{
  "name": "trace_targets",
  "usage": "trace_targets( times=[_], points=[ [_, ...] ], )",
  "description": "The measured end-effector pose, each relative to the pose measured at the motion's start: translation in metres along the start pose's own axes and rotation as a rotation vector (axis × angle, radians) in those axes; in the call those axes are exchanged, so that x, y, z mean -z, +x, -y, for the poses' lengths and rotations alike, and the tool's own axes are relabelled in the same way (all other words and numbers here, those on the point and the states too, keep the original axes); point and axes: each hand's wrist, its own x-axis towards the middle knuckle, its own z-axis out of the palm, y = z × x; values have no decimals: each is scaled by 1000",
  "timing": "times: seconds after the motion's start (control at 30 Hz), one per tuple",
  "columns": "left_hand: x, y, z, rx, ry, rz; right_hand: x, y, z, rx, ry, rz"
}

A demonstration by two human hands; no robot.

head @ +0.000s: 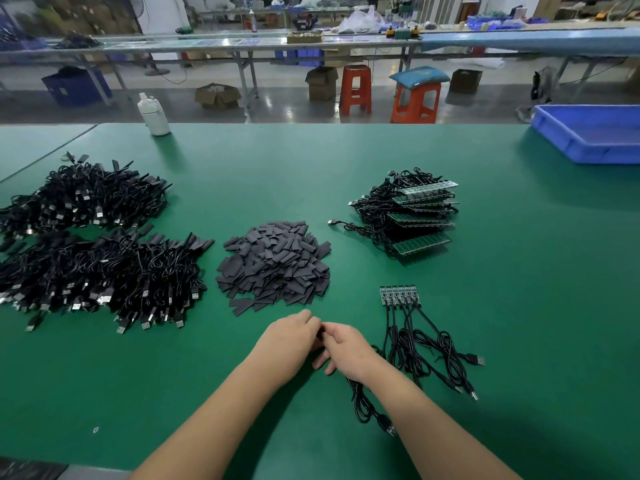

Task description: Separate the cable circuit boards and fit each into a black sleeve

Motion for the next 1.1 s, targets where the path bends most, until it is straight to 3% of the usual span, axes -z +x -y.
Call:
trace_targets(
  times=[0.07, 0.17, 0.2, 0.3, 0.37, 0.4, 0.47, 0.53, 0.6, 0.73, 0.83, 0.9, 1.0, 1.1],
  points=[
    [-3, -1, 1, 67, -185, -152, 0, -2, 0, -2, 67, -41],
    [-3, -5, -3, 317, -720, -337, 2, -1, 7, -31, 427, -183],
    [-3, -5, -6, 391, -881, -316, 5, 1, 12, -27, 606, -229],
    [-7, -9, -15, 481, -1371, -57, 14, 6, 31, 45, 1134, -294],
    [-6, -13, -23, 436, -1604, 16, 18, 9, 43, 74, 1258, -297],
    [-3, -14, -25, 412, -1602, 0, 19, 11, 47, 83, 1239, -285],
    [8, -16, -21, 410, -1531, -91, 22, 13, 53, 88, 961, -287],
    [24, -16, -2, 491, -1403, -221, 35, 17, 50, 97, 288, -395],
    [43, -18, 31, 611, -1127, -345, 57, 17, 40, 139, -350, -538],
    [73, -26, 122, 762, -624, -475, 110, 17, 9, 26, -975, -594],
    [80, -26, 182, 857, -416, -493, 134, 17, -6, -93, -1047, -410],
    [78, -24, 209, 942, -299, -375, 138, 17, -11, -147, -1017, -307],
    [74, -23, 224, 1020, -178, -213, 139, 17, -12, -145, -979, -334],
    [71, -22, 218, 1012, 86, -274, 138, 16, -4, -121, -881, -400]
  ],
)
